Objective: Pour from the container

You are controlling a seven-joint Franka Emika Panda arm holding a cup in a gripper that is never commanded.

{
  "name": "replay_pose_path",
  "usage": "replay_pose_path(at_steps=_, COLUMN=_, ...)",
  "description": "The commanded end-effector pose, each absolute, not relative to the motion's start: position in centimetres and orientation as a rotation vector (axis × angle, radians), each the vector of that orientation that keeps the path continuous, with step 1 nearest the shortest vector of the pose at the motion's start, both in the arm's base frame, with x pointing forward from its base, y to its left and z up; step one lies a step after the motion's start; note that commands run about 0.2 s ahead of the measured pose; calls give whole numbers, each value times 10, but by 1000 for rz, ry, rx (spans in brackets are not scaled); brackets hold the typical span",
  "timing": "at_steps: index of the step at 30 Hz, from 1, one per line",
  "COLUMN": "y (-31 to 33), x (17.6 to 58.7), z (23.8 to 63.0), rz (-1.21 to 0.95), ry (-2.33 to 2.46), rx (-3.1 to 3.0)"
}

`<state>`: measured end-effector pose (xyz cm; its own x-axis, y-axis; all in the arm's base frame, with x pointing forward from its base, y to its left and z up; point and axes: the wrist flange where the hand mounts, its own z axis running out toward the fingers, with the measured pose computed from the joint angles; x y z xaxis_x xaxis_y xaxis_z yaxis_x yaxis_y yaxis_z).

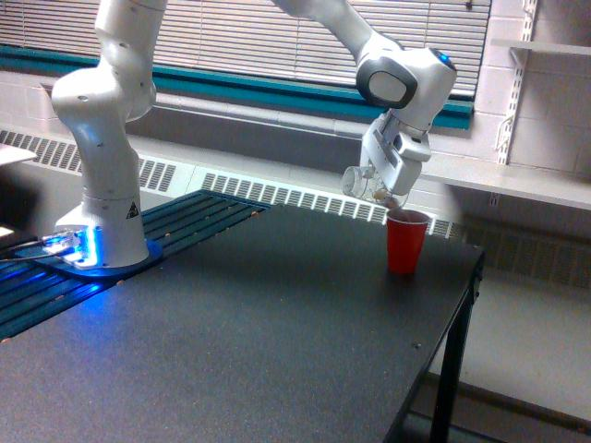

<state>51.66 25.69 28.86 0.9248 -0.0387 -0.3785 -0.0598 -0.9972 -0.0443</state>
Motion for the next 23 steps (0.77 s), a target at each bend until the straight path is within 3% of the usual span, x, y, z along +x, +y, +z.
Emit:
replay_pose_path(at_steps=1, y=257, x=521, z=292, rz=625, ry=11, rx=-3030)
replay_pose_path(at_steps=23, y=257, x=518, z=298, rz=563, ry=41, rx=-3002)
